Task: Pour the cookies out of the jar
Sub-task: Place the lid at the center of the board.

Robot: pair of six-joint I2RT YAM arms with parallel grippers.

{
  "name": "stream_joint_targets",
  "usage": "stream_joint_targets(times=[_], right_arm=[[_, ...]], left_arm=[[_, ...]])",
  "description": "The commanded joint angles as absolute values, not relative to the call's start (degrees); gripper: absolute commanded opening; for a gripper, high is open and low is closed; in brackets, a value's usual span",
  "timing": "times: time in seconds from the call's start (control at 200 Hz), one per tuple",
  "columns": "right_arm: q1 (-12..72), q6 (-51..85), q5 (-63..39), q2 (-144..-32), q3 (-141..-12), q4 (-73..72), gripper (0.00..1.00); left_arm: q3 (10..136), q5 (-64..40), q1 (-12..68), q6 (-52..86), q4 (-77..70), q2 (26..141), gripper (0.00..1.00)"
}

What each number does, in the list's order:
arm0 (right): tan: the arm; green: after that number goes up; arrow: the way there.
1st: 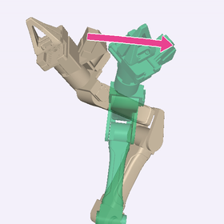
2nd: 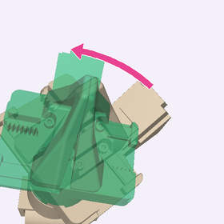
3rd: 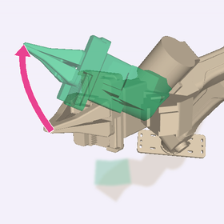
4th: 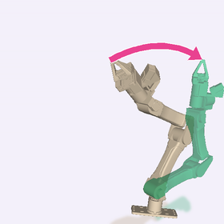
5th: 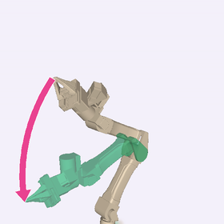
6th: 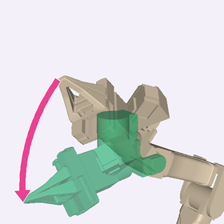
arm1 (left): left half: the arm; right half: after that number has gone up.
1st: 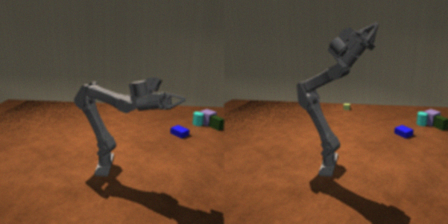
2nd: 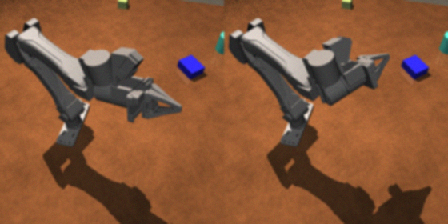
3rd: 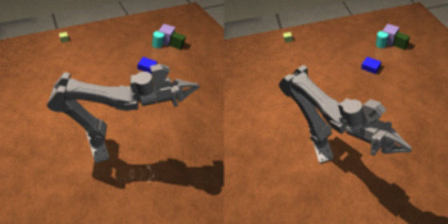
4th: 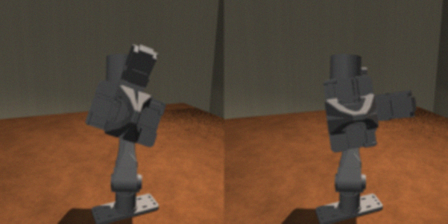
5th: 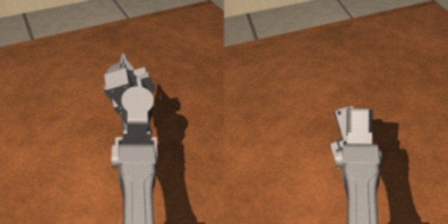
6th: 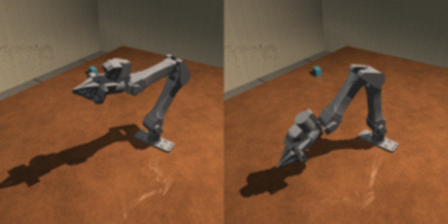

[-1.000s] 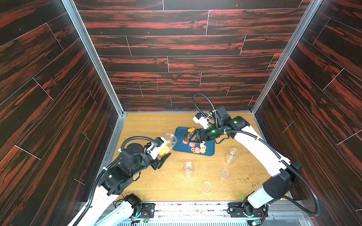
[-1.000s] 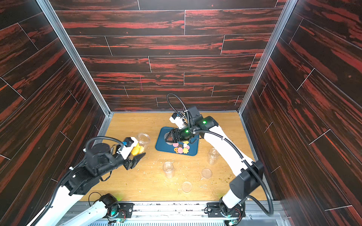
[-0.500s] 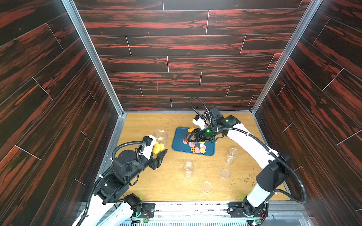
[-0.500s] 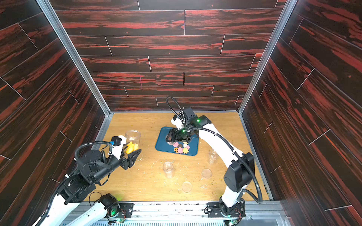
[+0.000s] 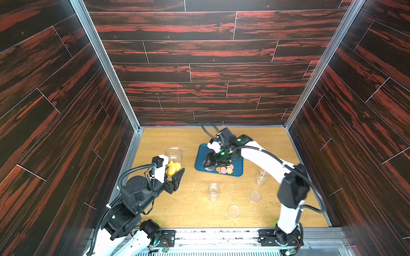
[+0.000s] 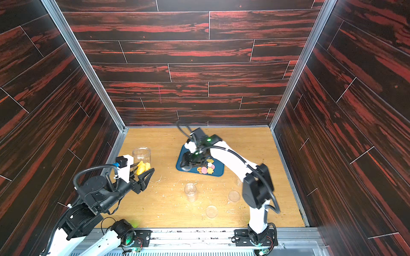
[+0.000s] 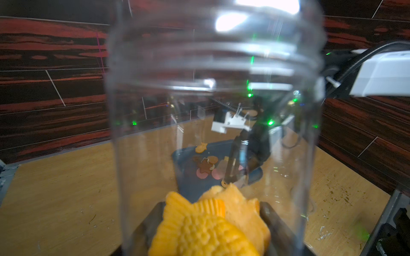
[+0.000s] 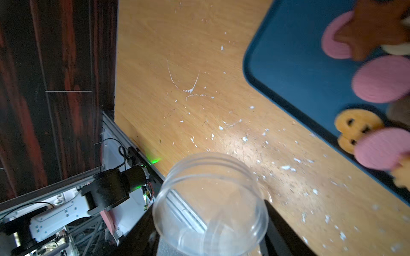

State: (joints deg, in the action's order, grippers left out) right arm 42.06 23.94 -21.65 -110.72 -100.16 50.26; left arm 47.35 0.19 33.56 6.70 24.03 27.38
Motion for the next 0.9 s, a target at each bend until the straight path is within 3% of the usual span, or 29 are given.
stream_joint_targets(times=[0.0,0.476,0.897], right_arm=[[44.80,23.04,-20.40,-116.25,-104.28,51.09,0.64],[50.85,19.78,-11.78,-134.31,-118.97,60.16,0.64],[51.86,19.78,-13.19,-139.31,-120.91,61.79,0.68]], left_arm=[[48.60,1.65,33.66,8.00,26.09,25.41,0.52],[49.91,3.25,33.67,6.19,31.97,22.06,0.53],[49.54,3.85,33.66,5.29,34.79,20.24,0.54]])
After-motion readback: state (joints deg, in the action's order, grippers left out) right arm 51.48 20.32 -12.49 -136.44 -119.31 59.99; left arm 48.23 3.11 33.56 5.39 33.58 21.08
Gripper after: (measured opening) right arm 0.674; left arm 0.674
